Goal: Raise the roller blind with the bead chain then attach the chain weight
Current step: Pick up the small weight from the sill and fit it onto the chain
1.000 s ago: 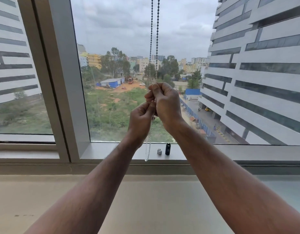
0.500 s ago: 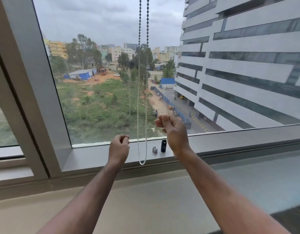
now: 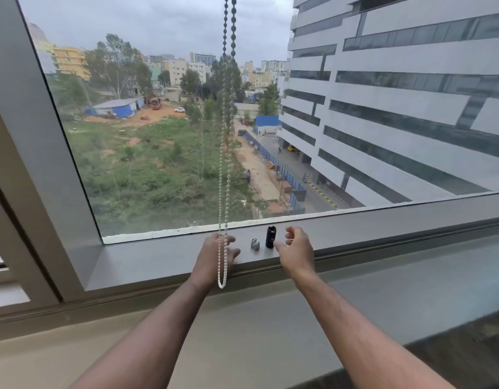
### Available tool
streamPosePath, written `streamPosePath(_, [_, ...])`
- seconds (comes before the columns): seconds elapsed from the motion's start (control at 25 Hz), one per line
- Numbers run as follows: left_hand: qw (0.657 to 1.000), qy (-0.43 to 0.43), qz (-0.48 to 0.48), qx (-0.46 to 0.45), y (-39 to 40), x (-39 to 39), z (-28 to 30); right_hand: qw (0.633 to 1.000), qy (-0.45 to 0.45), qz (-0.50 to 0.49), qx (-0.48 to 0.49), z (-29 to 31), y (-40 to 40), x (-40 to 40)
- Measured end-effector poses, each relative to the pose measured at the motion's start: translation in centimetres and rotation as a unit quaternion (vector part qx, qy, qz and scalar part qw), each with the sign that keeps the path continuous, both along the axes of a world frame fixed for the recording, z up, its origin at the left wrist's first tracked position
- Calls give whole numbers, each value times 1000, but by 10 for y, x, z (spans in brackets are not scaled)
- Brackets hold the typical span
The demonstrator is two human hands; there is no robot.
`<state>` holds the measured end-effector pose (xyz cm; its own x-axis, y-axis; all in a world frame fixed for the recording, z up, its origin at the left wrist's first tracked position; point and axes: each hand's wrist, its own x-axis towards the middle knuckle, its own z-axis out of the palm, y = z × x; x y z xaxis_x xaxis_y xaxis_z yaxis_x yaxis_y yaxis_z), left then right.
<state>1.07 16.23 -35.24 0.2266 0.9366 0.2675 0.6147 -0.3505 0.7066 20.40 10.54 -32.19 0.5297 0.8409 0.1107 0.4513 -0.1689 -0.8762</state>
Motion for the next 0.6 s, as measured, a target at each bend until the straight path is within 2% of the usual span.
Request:
streamPosePath(0.12, [999,42,-27,17,6,26,7,999,-18,30,-19,-6,13,5])
streamPosePath(0.32, [995,90,-3,38,10,59,13,995,-45,82,-48,-9,30,4])
streamPosePath(0.6, [986,156,-12,51,14,64,4,991,-72,94,-62,-17,42,4])
